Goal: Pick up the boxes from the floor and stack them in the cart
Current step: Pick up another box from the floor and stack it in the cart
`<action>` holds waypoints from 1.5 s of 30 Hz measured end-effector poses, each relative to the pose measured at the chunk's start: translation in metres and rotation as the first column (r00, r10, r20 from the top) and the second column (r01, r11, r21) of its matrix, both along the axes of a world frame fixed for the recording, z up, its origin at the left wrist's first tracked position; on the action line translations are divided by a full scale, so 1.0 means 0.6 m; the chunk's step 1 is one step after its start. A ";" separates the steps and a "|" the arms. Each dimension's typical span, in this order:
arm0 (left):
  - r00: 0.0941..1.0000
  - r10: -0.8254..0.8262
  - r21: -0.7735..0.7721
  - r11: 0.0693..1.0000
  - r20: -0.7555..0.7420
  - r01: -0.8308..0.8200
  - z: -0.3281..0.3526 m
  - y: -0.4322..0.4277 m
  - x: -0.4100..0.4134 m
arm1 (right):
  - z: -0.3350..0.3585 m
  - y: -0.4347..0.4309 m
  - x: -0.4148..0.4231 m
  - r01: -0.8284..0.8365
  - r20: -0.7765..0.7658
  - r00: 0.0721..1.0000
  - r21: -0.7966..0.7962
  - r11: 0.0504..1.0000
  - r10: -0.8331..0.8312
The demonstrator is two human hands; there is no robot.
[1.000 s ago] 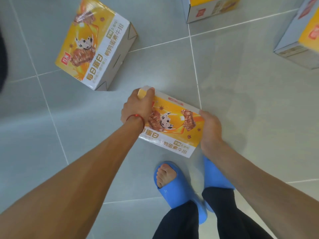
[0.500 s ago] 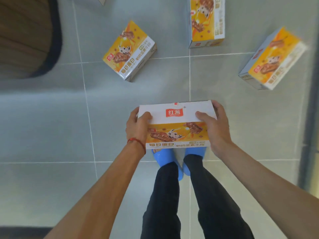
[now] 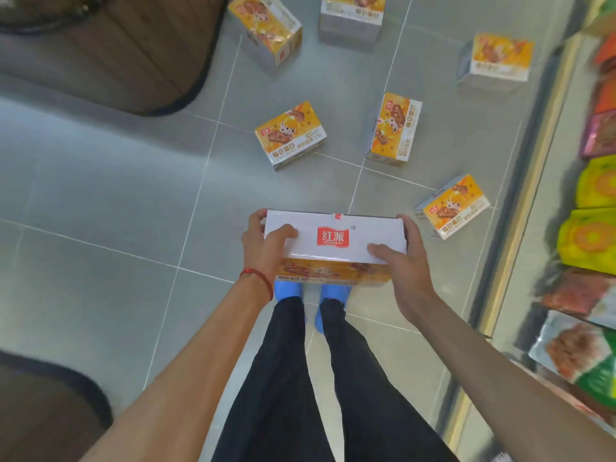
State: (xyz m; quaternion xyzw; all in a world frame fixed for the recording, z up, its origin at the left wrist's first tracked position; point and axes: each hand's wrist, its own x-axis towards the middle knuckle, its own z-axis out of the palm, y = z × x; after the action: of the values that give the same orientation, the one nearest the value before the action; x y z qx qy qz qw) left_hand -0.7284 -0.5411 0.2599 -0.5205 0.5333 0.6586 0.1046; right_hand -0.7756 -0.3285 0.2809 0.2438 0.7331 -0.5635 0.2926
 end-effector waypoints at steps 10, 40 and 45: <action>0.970 0.232 -0.106 0.965 -0.070 -0.238 0.182 0.029 0.163 | 0.158 -0.026 0.054 -0.329 -0.085 0.943 -0.075 0.941 0.323; 0.099 0.948 -0.341 -0.010 -0.301 -0.940 0.356 0.453 0.914 | 0.342 -0.002 0.657 -0.989 -0.299 -0.125 -0.039 -0.143 0.946; -0.037 0.946 -0.376 -0.164 -0.322 -0.912 0.374 0.561 1.105 | 0.338 0.047 0.870 -0.953 -0.307 -0.263 -0.062 -0.295 0.914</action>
State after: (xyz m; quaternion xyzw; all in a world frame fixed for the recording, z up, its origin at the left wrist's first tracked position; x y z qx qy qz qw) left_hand -0.0653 -0.2048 0.4841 -0.7683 0.1334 0.3480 -0.5204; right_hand -0.2535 -0.3005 0.4839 -0.5170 0.5643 -0.2225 0.6039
